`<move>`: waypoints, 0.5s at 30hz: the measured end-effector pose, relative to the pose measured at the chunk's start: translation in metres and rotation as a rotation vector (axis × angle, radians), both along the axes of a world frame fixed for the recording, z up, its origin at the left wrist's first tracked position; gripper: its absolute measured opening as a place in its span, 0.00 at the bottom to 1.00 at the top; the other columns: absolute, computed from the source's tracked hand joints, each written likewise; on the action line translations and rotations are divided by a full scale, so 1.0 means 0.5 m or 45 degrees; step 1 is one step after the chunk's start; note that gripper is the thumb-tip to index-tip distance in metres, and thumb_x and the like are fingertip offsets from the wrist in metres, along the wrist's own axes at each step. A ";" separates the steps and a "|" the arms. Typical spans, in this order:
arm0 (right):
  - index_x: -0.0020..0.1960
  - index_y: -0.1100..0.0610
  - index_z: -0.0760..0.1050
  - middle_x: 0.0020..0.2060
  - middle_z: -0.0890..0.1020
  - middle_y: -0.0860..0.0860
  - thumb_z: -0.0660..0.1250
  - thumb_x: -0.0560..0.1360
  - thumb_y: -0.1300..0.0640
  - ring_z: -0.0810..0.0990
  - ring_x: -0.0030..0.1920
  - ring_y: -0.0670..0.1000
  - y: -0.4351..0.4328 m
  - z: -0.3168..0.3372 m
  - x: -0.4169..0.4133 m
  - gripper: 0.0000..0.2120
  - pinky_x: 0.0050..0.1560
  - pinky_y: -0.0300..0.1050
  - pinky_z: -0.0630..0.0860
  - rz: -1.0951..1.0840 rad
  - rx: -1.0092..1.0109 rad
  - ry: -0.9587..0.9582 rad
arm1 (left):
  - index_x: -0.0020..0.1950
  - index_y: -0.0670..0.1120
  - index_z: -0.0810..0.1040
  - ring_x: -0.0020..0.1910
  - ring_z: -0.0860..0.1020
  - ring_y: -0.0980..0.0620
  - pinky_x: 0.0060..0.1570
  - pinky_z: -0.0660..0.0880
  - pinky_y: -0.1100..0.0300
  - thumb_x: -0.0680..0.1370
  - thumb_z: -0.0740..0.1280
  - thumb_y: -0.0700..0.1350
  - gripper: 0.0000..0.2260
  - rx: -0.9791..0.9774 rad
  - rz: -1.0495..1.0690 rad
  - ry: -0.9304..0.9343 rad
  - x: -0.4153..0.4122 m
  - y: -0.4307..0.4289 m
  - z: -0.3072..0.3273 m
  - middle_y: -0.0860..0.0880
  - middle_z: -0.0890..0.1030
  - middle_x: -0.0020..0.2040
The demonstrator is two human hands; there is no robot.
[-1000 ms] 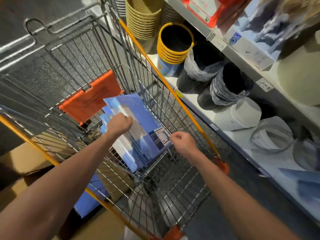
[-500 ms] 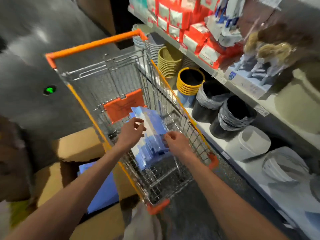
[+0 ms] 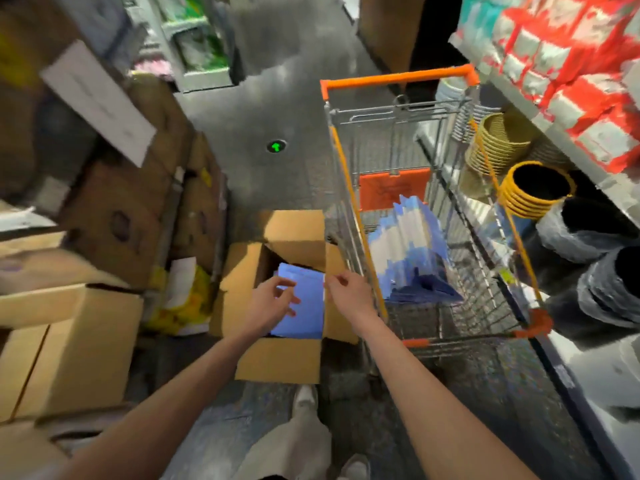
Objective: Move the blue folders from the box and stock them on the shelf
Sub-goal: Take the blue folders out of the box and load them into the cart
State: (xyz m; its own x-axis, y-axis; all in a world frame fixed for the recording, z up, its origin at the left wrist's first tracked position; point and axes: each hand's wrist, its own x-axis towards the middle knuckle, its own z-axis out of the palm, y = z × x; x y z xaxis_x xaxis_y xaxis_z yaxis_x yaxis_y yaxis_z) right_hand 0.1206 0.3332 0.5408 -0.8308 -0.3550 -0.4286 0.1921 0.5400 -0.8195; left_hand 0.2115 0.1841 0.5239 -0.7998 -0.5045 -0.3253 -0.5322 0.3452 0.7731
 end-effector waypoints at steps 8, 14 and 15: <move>0.43 0.64 0.73 0.40 0.74 0.63 0.59 0.79 0.53 0.76 0.40 0.60 -0.172 -0.100 0.053 0.14 0.42 0.53 0.71 0.245 0.158 -0.170 | 0.59 0.42 0.78 0.39 0.84 0.52 0.39 0.81 0.59 0.83 0.62 0.44 0.09 0.136 0.294 -0.130 0.099 -0.137 -0.070 0.46 0.85 0.45; 0.37 0.57 0.64 0.33 0.66 0.55 0.59 0.81 0.56 0.67 0.38 0.56 -0.352 -0.193 0.011 0.14 0.40 0.51 0.65 0.333 0.278 -0.269 | 0.62 0.39 0.76 0.35 0.82 0.54 0.34 0.76 0.66 0.84 0.61 0.42 0.10 0.229 0.256 -0.157 0.066 -0.301 -0.163 0.43 0.85 0.47; 0.38 0.58 0.65 0.34 0.67 0.55 0.59 0.81 0.56 0.68 0.38 0.55 -0.381 -0.212 0.000 0.14 0.40 0.51 0.65 0.335 0.307 -0.278 | 0.63 0.39 0.76 0.36 0.82 0.54 0.33 0.76 0.67 0.84 0.61 0.42 0.10 0.259 0.249 -0.168 0.054 -0.328 -0.182 0.42 0.85 0.48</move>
State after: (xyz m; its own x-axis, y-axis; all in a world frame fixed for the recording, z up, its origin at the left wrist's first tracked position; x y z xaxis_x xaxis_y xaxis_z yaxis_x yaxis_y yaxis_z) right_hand 0.1205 0.1427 0.4347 -0.6053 -0.4110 -0.6817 0.1770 0.7655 -0.6186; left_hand 0.2386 0.0201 0.4327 -0.6384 -0.5583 -0.5299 -0.6734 0.0716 0.7358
